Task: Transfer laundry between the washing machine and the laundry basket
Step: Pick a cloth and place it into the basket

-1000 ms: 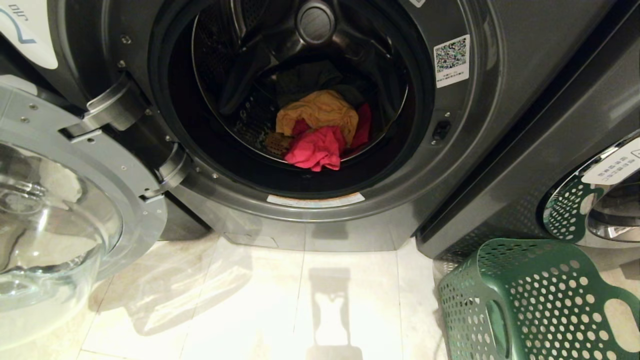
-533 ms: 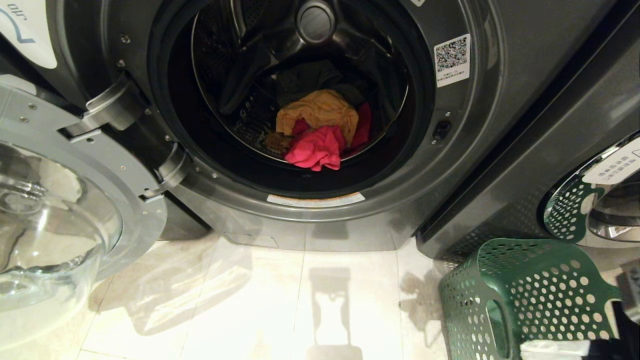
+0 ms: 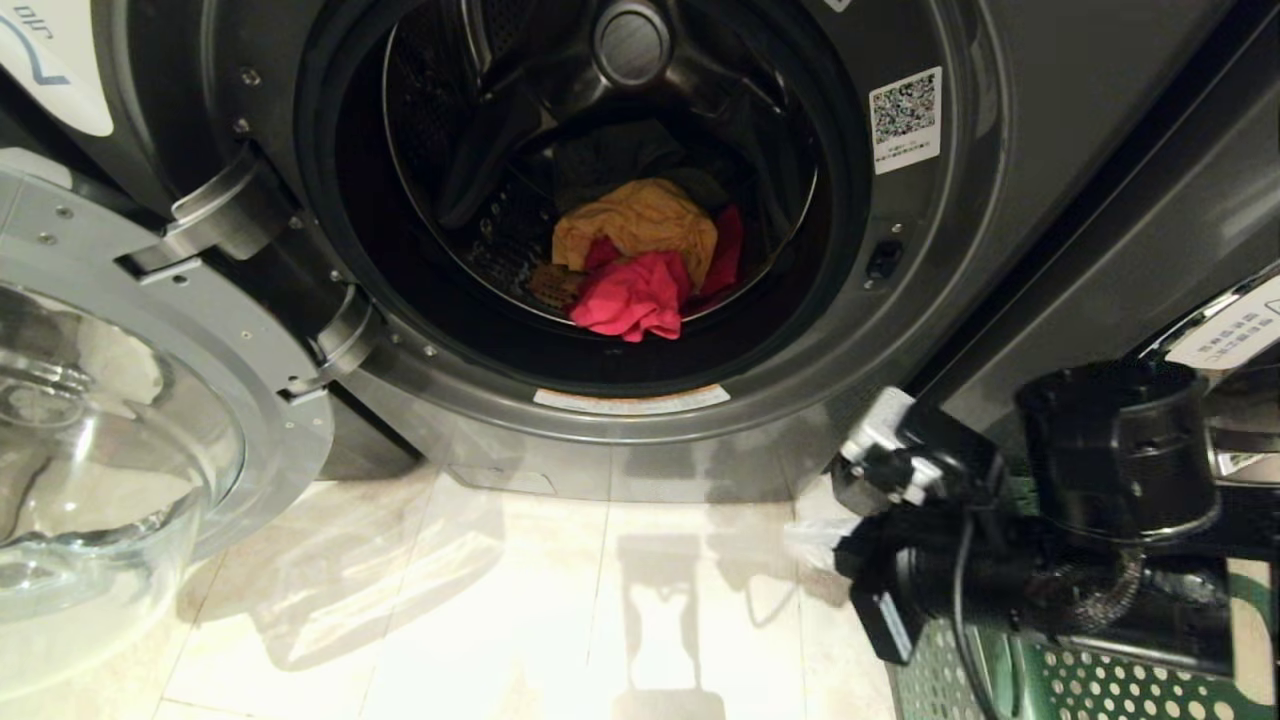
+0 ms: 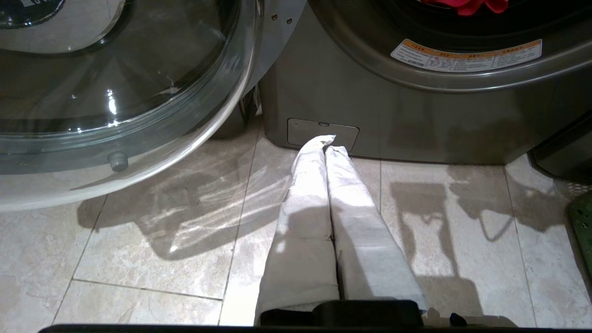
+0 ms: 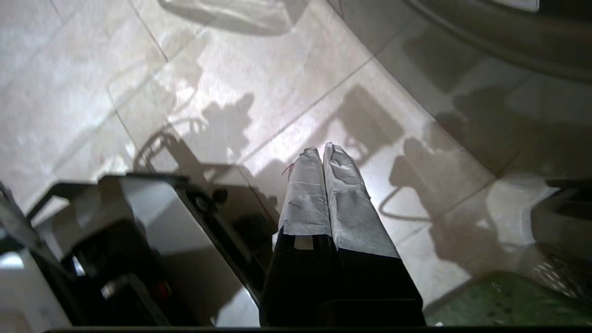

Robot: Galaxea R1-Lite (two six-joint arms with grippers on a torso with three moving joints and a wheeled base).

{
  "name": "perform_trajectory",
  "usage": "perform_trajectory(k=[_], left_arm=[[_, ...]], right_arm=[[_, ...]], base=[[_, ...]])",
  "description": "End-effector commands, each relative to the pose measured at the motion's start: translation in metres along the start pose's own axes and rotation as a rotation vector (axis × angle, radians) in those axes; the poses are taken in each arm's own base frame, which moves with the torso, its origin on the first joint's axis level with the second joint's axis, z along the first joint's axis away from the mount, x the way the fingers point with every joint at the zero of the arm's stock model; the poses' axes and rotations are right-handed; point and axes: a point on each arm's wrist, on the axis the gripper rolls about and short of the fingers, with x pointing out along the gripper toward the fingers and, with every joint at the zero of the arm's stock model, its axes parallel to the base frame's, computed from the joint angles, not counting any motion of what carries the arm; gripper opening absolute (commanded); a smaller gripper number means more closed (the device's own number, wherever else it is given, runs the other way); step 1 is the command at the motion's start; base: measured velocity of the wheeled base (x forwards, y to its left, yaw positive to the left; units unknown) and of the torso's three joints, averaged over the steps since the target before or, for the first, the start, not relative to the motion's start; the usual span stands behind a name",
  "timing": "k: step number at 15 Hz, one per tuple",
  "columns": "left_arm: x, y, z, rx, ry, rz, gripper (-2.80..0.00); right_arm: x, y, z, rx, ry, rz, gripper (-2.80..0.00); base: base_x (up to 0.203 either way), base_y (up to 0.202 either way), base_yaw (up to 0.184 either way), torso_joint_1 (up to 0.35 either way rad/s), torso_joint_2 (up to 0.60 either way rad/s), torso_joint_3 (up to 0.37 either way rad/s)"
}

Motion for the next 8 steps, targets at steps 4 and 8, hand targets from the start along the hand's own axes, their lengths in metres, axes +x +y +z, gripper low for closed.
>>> perform_trajectory(k=[4,8], left_arm=[[0.002,0.000,-0.011,-0.003,0.038,0.002,-2.80],[0.002,0.000,-0.011,-0.004,0.038,0.002,-2.80]], right_arm=[[0.074,0.032,0.026,0.052,0.008,-0.050,-2.80],[0.131,0.040,0.045,0.095,-0.105,-0.234,-2.80]], base=[[0.000,0.000,0.000,0.000,0.00,0.000],[0.000,0.000,0.000,0.000,0.00,0.000]])
